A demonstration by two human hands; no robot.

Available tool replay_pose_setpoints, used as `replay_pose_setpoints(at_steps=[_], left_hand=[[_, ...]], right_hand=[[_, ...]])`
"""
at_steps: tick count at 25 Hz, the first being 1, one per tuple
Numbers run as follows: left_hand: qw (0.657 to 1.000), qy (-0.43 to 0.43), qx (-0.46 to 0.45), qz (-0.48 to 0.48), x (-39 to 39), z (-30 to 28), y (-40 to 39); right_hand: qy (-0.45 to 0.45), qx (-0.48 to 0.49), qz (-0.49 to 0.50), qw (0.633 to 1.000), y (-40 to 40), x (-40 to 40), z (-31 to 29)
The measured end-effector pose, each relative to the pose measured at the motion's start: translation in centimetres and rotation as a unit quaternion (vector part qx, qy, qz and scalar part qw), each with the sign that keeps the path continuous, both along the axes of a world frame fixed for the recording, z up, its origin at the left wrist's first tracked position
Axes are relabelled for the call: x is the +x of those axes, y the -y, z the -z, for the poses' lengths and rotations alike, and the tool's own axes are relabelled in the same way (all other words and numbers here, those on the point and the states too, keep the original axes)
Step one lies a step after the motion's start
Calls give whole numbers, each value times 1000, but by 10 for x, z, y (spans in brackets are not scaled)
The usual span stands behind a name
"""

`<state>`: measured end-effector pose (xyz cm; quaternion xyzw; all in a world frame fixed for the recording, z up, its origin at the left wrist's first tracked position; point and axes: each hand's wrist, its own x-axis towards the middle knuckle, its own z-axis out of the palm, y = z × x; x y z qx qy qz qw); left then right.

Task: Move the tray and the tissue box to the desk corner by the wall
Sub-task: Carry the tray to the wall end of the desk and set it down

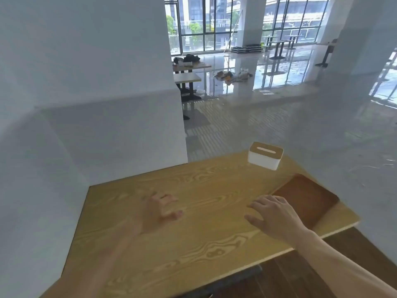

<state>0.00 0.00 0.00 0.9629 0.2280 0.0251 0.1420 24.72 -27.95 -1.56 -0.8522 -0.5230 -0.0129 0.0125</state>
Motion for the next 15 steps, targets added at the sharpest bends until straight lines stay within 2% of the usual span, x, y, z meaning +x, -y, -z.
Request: replay_pose_setpoints(at_steps=[7, 15], left_hand=[[987, -102, 81, 97, 74, 22, 63], [968, -144, 60, 196, 164, 63, 107]], right_hand=[[-16, -20, 80, 996, 98, 28, 19], [-54, -60, 193, 978, 172, 45, 54]])
